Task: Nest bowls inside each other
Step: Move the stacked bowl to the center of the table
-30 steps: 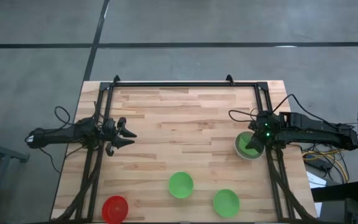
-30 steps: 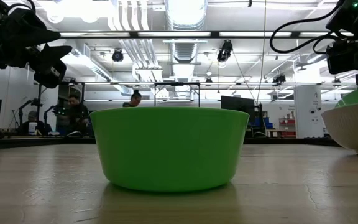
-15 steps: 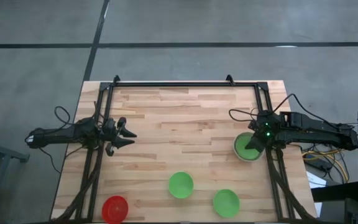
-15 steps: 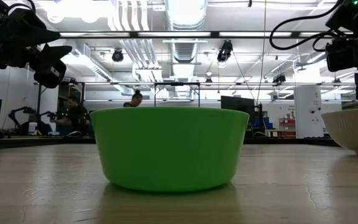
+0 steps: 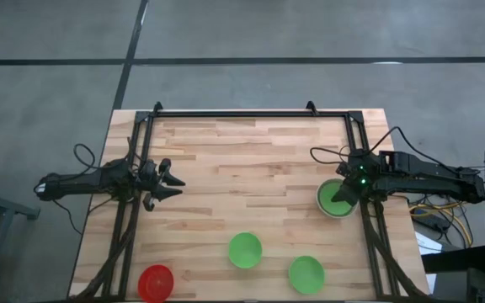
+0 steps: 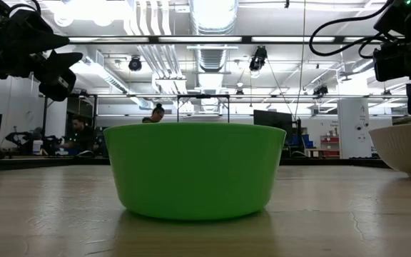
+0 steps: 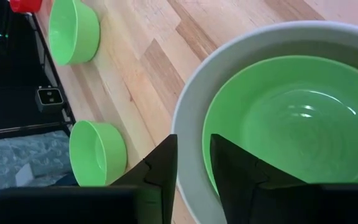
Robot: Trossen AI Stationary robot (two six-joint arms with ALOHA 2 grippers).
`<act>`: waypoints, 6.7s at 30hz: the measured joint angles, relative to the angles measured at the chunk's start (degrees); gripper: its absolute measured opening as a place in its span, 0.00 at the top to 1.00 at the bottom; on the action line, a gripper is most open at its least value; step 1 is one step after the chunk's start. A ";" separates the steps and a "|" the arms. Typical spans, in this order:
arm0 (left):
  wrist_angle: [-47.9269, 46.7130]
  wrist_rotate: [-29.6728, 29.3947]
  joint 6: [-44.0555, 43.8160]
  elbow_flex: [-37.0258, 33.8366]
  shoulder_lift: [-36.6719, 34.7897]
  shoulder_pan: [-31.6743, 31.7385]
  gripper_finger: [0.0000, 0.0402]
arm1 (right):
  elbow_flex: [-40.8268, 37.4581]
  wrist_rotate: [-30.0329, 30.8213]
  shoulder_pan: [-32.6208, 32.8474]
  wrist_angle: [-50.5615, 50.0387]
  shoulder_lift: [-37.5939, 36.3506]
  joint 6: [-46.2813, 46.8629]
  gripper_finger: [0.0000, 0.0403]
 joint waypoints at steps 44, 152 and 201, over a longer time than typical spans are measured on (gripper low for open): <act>0.00 -0.02 0.01 -0.01 0.01 -0.02 0.64 | 5.37 1.76 1.88 11.60 18.06 6.56 0.66; 0.02 -0.02 0.01 0.01 -0.01 -0.02 0.64 | 16.31 7.17 10.49 3.37 47.22 29.89 0.96; 0.00 -0.01 0.01 0.00 0.00 -0.01 0.64 | 18.58 12.16 10.47 20.30 48.19 26.87 0.97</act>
